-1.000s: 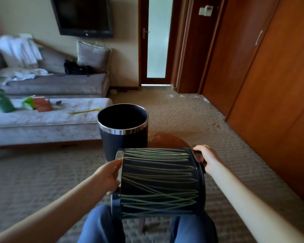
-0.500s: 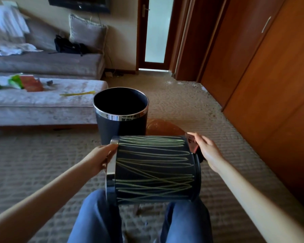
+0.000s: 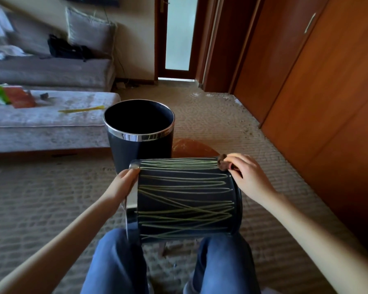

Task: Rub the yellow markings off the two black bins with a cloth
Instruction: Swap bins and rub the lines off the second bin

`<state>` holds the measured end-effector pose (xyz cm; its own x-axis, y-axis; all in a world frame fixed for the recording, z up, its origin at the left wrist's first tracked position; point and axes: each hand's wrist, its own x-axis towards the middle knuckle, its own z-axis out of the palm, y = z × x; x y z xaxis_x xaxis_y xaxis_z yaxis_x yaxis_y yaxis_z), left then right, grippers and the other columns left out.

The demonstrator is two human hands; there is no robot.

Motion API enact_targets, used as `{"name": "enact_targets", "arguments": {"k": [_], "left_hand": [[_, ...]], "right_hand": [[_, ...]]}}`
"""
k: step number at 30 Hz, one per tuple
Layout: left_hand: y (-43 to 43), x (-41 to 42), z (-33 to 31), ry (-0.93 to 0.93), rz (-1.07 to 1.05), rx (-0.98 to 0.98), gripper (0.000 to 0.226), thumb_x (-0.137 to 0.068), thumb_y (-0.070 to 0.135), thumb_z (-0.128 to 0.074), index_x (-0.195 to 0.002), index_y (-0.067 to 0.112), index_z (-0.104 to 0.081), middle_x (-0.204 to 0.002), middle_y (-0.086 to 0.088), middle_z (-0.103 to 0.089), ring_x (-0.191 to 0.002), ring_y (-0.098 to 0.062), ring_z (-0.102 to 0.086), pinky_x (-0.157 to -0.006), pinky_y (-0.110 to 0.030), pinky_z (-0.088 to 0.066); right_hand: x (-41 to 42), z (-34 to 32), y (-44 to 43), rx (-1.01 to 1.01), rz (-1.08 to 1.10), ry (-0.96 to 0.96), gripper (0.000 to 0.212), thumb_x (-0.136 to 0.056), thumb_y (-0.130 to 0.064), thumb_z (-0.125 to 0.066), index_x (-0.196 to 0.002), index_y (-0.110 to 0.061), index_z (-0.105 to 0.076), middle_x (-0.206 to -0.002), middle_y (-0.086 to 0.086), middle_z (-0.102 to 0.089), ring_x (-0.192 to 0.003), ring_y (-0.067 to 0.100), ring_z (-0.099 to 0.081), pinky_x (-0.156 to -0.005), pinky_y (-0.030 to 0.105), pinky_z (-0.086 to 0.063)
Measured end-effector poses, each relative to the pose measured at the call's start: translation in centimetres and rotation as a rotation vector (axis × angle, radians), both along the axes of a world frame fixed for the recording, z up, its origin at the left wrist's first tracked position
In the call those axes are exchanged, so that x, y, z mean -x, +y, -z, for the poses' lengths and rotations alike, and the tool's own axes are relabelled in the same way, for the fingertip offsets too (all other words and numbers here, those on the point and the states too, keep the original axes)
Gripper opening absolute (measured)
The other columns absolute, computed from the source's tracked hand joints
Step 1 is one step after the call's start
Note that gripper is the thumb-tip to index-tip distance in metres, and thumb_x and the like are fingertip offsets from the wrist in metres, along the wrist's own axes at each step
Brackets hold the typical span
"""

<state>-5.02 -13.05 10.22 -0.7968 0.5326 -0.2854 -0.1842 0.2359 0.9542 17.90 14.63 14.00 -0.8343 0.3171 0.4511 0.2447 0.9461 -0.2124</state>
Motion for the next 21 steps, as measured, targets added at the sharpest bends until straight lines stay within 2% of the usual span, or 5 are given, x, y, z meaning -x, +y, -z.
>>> {"name": "enact_targets", "arguments": {"k": [3,7,13,18,21], "left_hand": [[0.4,-0.4,0.0,0.131,-0.036,0.013,0.031,-0.102,0.033,-0.048,-0.119,0.009,-0.055,-0.086,-0.007,-0.058,-0.073,-0.017,-0.055,-0.063,-0.032,-0.044],[1.0,-0.2,-0.4,0.116,-0.085,0.014,0.067,-0.088,0.057,-0.05,-0.147,0.024,-0.043,-0.14,-0.014,-0.058,-0.131,-0.034,-0.053,-0.114,-0.055,-0.039],[1.2,0.1,-0.5,0.147,-0.089,0.064,0.066,-0.086,0.056,-0.047,-0.144,0.026,-0.049,-0.138,-0.007,-0.06,-0.13,-0.027,-0.055,-0.114,-0.052,-0.04],[1.4,-1.0,-1.2,0.203,-0.106,0.118,0.042,-0.106,0.025,-0.043,-0.147,0.016,-0.048,-0.144,-0.008,-0.055,-0.134,-0.022,-0.049,-0.114,-0.036,-0.036],[1.5,-0.9,-1.3,0.188,-0.115,0.111,0.042,-0.105,0.026,-0.044,-0.146,0.017,-0.049,-0.143,-0.007,-0.056,-0.134,-0.022,-0.05,-0.115,-0.038,-0.036]], "right_hand": [[-0.3,0.7,-0.6,0.183,0.033,0.053,0.024,-0.091,-0.012,-0.068,-0.115,-0.011,-0.067,-0.121,0.002,-0.065,-0.115,0.018,-0.056,-0.099,0.03,-0.042],[-0.3,1.2,-1.7,0.188,0.05,0.129,0.02,-0.089,-0.01,-0.071,-0.11,-0.009,-0.068,-0.112,0.006,-0.067,-0.108,0.026,-0.059,-0.094,0.036,-0.047],[-2.1,1.4,-2.3,0.052,-0.074,0.071,0.053,-0.072,0.019,-0.072,-0.121,-0.002,-0.069,-0.118,0.012,-0.066,-0.117,0.021,-0.051,-0.109,0.023,-0.034],[1.9,-0.2,-0.4,0.127,-0.089,-0.077,0.046,-0.073,0.019,-0.07,-0.109,-0.009,-0.075,-0.11,0.008,-0.071,-0.107,0.028,-0.061,-0.099,0.041,-0.048],[5.1,-0.9,0.6,0.174,-0.093,-0.158,0.034,-0.081,0.01,-0.068,-0.105,-0.012,-0.076,-0.109,0.005,-0.072,-0.105,0.029,-0.064,-0.093,0.029,-0.043]]}}
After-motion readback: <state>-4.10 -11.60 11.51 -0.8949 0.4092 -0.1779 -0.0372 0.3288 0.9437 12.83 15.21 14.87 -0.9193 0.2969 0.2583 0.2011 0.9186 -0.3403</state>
